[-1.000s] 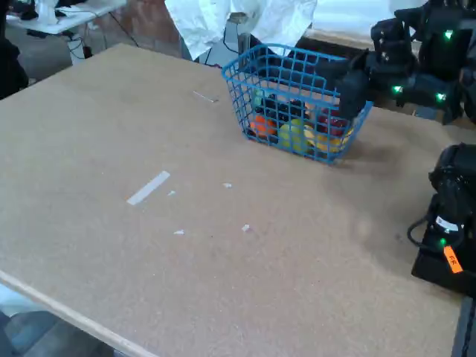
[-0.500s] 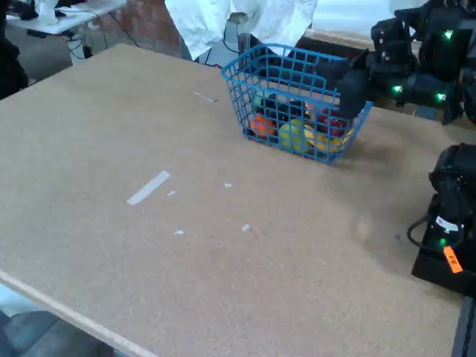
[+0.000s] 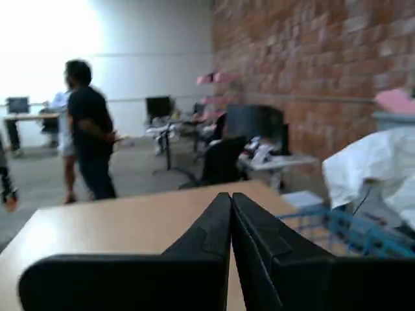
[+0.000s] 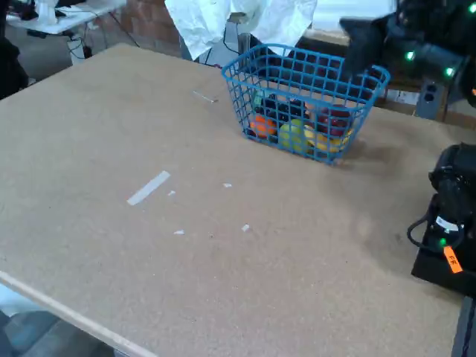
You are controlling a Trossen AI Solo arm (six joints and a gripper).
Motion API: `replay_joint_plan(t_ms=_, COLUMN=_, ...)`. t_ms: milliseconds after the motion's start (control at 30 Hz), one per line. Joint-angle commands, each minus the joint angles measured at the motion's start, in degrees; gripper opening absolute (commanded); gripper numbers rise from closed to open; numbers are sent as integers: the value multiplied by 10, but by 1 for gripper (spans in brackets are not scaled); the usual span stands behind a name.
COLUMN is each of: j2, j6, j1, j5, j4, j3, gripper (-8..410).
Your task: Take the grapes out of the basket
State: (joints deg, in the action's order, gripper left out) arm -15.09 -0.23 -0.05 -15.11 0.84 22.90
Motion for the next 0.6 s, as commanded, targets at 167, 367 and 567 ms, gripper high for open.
replay_joint_plan(t_ms=167, j2=-22, j6=-121, j1=0, j5=-52, j4=7, j3=95, gripper=0)
replay_joint_plan(t_ms=367, j2=-86, j6=-162, j1=0, j5=-160, j4=1, j3=159, gripper=0)
replay_joint_plan(t_ms=567, j2=-195, j6=-162, j1=-5, j5=-200, j4=-83, j3=263, gripper=0)
